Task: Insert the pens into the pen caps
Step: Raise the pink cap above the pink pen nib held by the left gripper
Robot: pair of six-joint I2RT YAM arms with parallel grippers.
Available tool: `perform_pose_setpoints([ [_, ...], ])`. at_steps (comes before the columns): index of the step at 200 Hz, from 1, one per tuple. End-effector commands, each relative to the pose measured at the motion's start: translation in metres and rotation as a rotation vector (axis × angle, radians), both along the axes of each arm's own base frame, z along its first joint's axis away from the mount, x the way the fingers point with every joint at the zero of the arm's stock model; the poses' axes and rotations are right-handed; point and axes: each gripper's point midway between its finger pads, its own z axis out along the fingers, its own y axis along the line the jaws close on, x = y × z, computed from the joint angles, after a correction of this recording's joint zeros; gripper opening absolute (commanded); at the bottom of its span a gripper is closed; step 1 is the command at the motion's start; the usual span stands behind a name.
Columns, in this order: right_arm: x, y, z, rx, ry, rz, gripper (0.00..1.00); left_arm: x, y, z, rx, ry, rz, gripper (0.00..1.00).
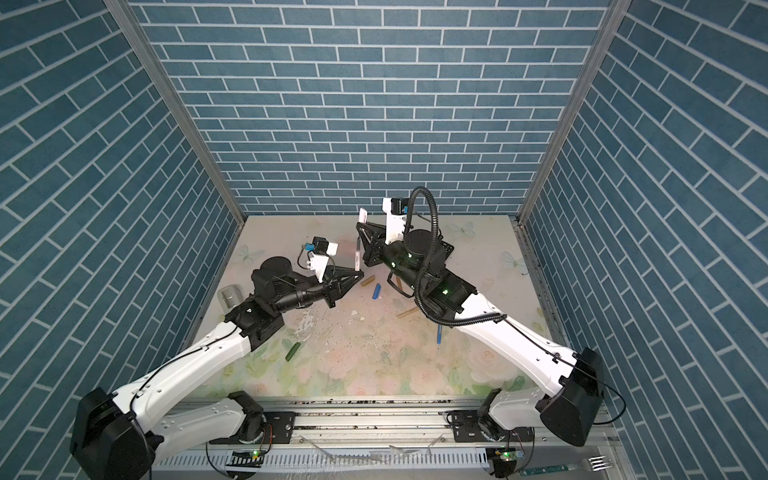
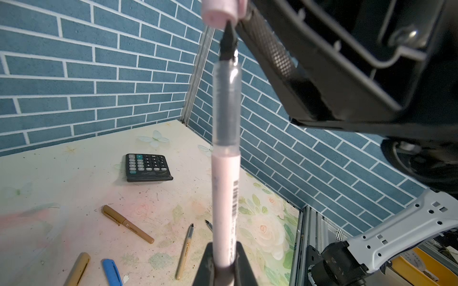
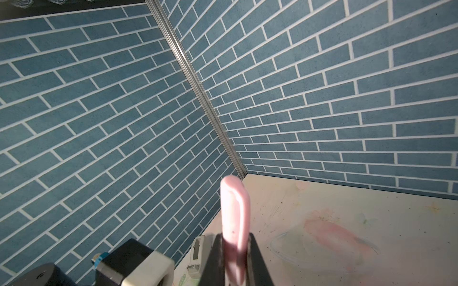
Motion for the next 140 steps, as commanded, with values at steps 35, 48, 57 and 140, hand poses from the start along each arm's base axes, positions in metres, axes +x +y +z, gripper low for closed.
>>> perform_pose_setpoints([
  [35,-0.002,0.006,-0.009,0.007,0.055,0.042,0.11,-0.002,0.001,0.014,-0.009,-0.04,0.002,0.0],
  [48,-0.003,0.008,-0.013,0.002,0.068,0.052,0.11,-0.001,0.001,0.014,-0.008,-0.039,0.009,0.0],
  [57,-0.003,0.008,-0.016,-0.003,0.075,0.055,0.11,-0.001,0.002,0.014,-0.009,-0.041,0.012,0.0],
  [140,-0.01,0.013,-0.043,-0.039,0.13,0.102,0.12,0.001,0.005,0.015,-0.015,-0.048,0.038,0.0],
])
